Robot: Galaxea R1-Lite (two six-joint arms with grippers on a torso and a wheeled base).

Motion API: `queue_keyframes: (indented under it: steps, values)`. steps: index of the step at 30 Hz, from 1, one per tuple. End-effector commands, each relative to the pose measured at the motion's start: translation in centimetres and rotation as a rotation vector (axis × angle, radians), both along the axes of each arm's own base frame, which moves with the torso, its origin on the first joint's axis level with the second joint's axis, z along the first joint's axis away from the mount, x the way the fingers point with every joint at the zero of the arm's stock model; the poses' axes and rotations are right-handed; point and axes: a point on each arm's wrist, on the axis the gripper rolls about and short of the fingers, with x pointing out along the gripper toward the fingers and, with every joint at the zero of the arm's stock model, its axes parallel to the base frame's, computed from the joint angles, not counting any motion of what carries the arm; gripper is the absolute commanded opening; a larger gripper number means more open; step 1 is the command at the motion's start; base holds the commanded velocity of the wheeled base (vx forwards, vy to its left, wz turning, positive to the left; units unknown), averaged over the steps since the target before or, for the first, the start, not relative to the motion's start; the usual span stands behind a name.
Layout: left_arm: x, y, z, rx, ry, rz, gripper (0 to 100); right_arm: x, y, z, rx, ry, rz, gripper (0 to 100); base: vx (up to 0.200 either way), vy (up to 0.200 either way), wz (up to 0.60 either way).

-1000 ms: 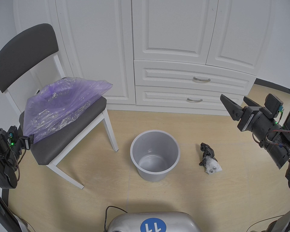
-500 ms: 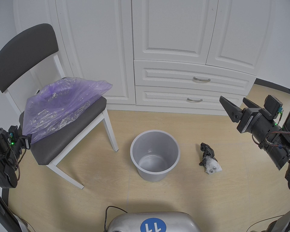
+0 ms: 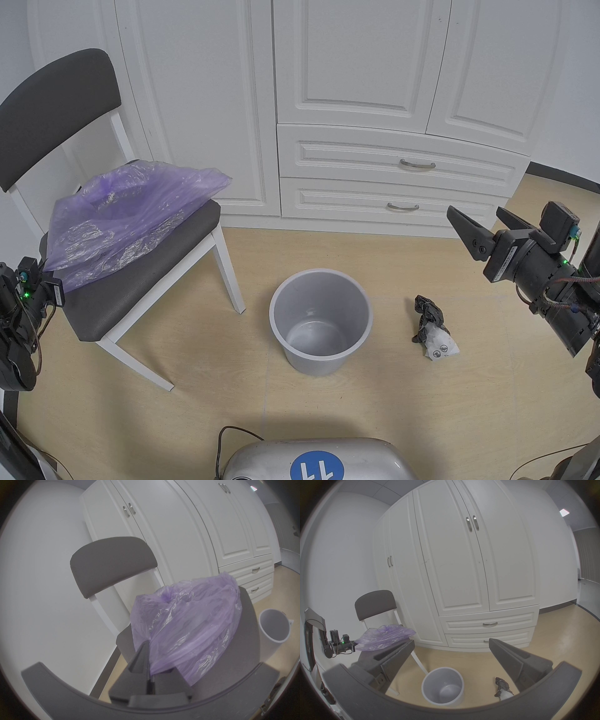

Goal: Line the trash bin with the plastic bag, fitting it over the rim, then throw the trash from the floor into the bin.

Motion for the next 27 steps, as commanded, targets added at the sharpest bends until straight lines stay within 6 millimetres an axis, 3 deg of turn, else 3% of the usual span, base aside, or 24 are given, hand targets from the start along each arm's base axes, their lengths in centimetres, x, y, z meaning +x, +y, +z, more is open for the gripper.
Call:
queue_keyframes:
  steps: [1, 6, 7, 11, 13, 15, 16, 19, 22, 23, 24, 25, 27]
  values:
    - [-0.9, -1.3, 1.7, 0.020, -0.056, -0.031, 0, 0.0, 0.9, -0.8, -0.018, 0.027, 0.032, 100, 0.000, 0.000, 0.00]
    - [-2.0, -3.6, 3.4, -0.007, -0.128, -0.107, 0, -0.1, 1.8, -1.6, -0.031, 0.050, 0.012, 100, 0.000, 0.000, 0.00]
    - [-2.4, -5.4, 4.3, -0.045, -0.170, -0.181, 0, 0.0, 2.2, -1.8, -0.026, 0.041, -0.004, 100, 0.000, 0.000, 0.00]
    - [-3.6, -9.5, 6.6, -0.111, -0.273, -0.367, 0, 0.2, 2.7, -2.3, -0.029, 0.022, -0.026, 100, 0.000, 0.000, 0.00]
    - [-4.0, -12.5, 9.0, -0.130, -0.371, -0.482, 0, 0.2, 2.9, -2.6, -0.048, 0.010, -0.034, 100, 0.000, 0.000, 0.00]
    - [-4.0, -13.1, 9.7, -0.134, -0.396, -0.501, 0, 0.2, 2.9, -2.8, -0.053, 0.009, -0.031, 100, 0.000, 0.000, 0.00]
    - [-3.7, -15.3, 11.8, -0.150, -0.459, -0.550, 0, -0.1, 3.1, -3.3, -0.070, 0.010, -0.022, 100, 0.000, 0.000, 0.00]
    - [-5.1, -17.5, 12.9, -0.176, -0.458, -0.612, 0, -0.2, 3.4, -3.9, -0.098, 0.020, -0.010, 100, 0.000, 0.000, 0.00]
    - [-8.0, -19.2, 13.0, -0.235, -0.442, -0.678, 0, 0.1, 3.8, -4.7, -0.109, 0.034, -0.009, 100, 0.000, 0.000, 0.00]
    - [-8.0, -19.2, 13.0, -0.235, -0.442, -0.678, 0, 0.1, 3.8, -4.7, -0.109, 0.034, -0.009, 100, 0.000, 0.000, 0.00]
    - [-9.8, -19.6, 13.2, -0.264, -0.449, -0.712, 0, 0.2, 4.1, -5.1, -0.112, 0.035, -0.011, 100, 0.000, 0.000, 0.00]
    - [-9.8, -19.6, 13.2, -0.264, -0.449, -0.712, 0, 0.2, 4.1, -5.1, -0.112, 0.035, -0.011, 100, 0.000, 0.000, 0.00]
    - [-11.1, -19.2, 13.5, -0.262, -0.451, -0.686, 0, -1.3, 4.6, -6.2, -0.171, 0.047, 0.011, 100, 0.000, 0.000, 0.00]
